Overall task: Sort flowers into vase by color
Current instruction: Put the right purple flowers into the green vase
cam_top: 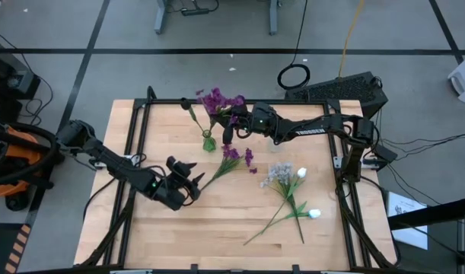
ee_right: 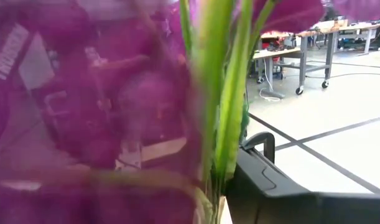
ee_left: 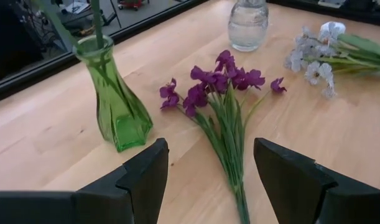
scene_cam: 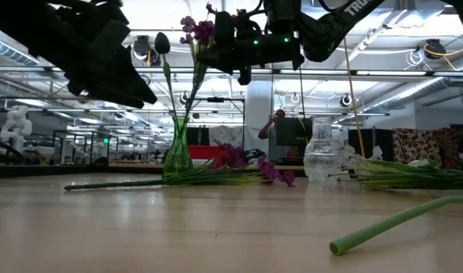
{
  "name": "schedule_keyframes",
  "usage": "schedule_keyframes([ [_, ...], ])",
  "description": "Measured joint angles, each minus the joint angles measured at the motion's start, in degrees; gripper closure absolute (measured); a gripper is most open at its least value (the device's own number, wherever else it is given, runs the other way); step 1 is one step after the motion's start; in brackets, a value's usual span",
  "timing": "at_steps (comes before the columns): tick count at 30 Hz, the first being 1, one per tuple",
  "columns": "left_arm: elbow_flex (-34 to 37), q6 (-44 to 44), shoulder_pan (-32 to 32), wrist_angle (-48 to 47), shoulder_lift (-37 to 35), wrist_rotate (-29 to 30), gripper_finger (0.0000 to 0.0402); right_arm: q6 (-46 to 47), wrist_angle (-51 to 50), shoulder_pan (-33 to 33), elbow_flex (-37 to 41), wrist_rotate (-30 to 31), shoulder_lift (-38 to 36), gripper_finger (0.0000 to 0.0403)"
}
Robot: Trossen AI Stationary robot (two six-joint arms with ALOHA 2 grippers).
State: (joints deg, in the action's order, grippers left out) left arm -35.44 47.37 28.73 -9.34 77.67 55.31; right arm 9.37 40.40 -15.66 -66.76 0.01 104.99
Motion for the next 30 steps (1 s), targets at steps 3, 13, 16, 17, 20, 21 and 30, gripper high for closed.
schedule_keyframes([
  [3, -0.02, -1.41, -0.68, 1.21, 0.0, -0.42, 0.016, -0.02, -0.02, 0.0, 0.0, 0.0, 0.0, 0.0331],
  [13, -0.02, -1.66, -1.28, 1.52, 0.0, -1.17, 0.016, 0.25, -3.79, -0.12, 0.0, 3.26, -0.02, 0.0295],
  [16, -0.02, -1.64, -1.28, 1.52, 0.0, -1.18, 0.016, 0.22, -4.15, -0.15, 0.0, 3.73, -0.03, 0.0277],
  [17, -0.02, -1.64, -1.28, 1.52, 0.0, -1.18, 0.016, 0.24, -4.15, -0.15, 0.0, 3.77, -0.04, 0.0271],
  [20, -0.02, -1.61, -1.28, 1.52, 0.0, -1.18, 0.016, 0.24, -4.15, -0.15, 0.0, 4.3, -0.04, 0.0251],
  [21, -0.02, -1.61, -1.28, 1.52, 0.0, -1.18, 0.016, 0.24, -4.15, -0.15, 0.0, 4.36, -0.07, 0.0245],
  [30, -0.02, -1.55, -1.28, 1.52, 0.0, -1.18, 0.016, -0.57, -7.58, -0.41, 0.0, 4.42, -0.07, 0.0177],
])
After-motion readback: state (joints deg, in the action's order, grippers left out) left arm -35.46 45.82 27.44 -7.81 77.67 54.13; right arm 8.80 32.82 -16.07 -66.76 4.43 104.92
